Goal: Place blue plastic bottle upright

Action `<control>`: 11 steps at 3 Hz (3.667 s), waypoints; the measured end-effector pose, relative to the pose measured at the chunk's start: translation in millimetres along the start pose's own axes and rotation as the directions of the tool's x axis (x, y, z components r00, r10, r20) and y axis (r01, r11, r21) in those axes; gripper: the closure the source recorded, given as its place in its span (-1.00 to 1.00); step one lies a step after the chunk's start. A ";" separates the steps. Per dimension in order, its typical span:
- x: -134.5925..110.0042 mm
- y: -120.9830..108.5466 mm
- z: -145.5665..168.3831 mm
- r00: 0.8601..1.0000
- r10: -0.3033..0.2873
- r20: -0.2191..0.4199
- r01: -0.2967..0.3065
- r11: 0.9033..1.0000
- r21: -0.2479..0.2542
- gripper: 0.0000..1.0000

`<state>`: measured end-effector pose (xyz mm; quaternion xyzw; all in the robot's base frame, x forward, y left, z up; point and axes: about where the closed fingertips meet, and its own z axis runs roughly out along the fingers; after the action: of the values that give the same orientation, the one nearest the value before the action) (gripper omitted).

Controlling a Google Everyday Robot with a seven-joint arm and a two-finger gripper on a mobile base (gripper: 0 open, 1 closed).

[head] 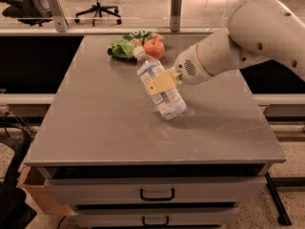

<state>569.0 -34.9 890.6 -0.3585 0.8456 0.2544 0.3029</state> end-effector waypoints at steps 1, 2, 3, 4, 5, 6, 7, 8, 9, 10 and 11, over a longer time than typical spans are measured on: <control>-13.0 -26.6 1.6 0.961 0.075 0.265 -0.038 0.989 -0.140 1.00; -4.7 -47.5 -20.9 0.861 0.161 0.482 -0.049 0.971 -0.235 1.00; 24.3 -58.3 -65.1 0.799 0.081 0.596 0.020 0.987 -0.162 1.00; 40.5 -48.0 -118.7 0.773 -0.077 0.630 0.088 0.996 0.014 1.00; 55.7 -38.6 -144.9 0.726 -0.178 0.664 0.124 0.984 0.129 1.00; 60.5 -27.3 -143.1 0.648 -0.221 0.729 0.158 0.975 0.156 1.00; 62.5 -22.2 -133.5 0.614 -0.217 0.759 0.169 0.975 0.142 1.00; 64.8 -18.5 -115.5 0.617 -0.211 0.758 0.173 0.976 0.131 1.00; 68.0 -15.5 -96.8 0.636 -0.207 0.744 0.167 0.977 0.130 1.00; 72.3 -15.2 -80.1 0.652 -0.188 0.734 0.149 0.982 0.119 1.00; 69.2 -14.3 -83.3 0.652 -0.188 0.734 0.149 0.982 0.119 1.00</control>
Offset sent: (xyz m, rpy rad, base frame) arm -0.0184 -0.1383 0.0492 0.7824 -0.6659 0.0696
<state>513.7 -128.9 896.7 -0.2934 0.6181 0.3283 0.6512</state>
